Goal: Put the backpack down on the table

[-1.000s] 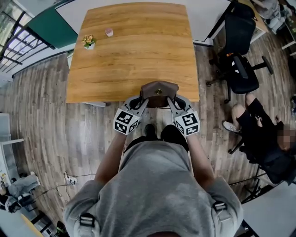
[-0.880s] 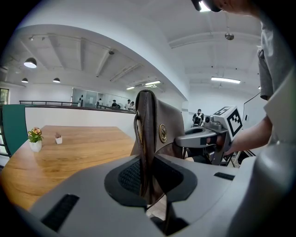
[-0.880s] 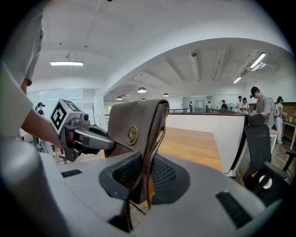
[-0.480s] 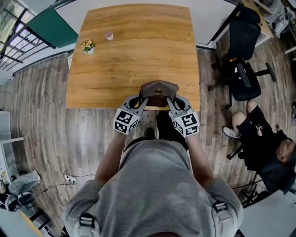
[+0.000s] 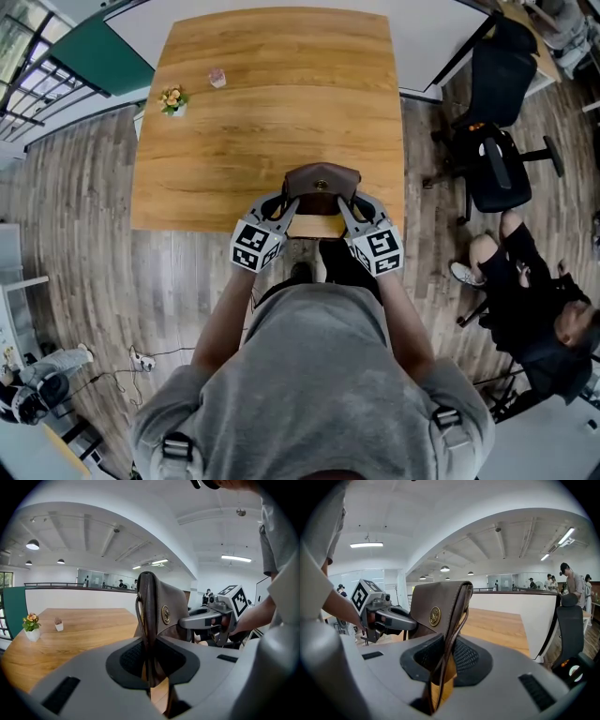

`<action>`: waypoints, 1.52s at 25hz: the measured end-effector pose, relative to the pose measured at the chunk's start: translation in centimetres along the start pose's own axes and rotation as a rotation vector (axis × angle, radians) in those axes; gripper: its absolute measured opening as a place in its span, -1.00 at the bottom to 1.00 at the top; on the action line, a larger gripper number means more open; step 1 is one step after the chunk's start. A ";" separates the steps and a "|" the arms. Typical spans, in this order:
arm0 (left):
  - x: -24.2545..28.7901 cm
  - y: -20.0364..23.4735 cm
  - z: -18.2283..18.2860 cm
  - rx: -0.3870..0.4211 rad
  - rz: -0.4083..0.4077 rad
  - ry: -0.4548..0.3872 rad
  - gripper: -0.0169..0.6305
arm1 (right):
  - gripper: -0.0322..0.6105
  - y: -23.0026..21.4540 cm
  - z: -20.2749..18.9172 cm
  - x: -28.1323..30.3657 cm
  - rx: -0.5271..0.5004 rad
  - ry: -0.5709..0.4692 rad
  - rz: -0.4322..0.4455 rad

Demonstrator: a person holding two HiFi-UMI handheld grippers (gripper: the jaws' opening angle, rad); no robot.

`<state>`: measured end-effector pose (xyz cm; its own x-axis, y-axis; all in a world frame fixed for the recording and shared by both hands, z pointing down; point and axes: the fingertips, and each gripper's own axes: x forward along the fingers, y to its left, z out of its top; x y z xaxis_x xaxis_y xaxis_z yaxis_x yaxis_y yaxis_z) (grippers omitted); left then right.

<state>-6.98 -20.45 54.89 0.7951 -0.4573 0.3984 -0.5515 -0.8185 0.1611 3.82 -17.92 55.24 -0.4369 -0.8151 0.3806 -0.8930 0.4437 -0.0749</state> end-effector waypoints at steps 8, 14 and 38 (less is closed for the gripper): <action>2.6 2.1 -0.4 -0.022 0.005 0.036 -0.74 | -0.71 -2.2 -0.6 2.8 0.012 0.029 0.025; 4.6 3.8 0.0 -0.035 0.023 0.045 -0.74 | -0.71 -4.1 -0.4 4.9 0.010 0.045 0.052; 10.7 8.0 -0.6 -0.061 0.071 0.075 -0.74 | -0.70 -9.5 -1.5 10.7 -0.048 0.089 0.127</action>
<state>-3.04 -31.68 60.97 0.7334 -0.4847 0.4767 -0.6222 -0.7611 0.1833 7.76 -30.25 61.42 -0.5330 -0.7160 0.4509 -0.8241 0.5602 -0.0846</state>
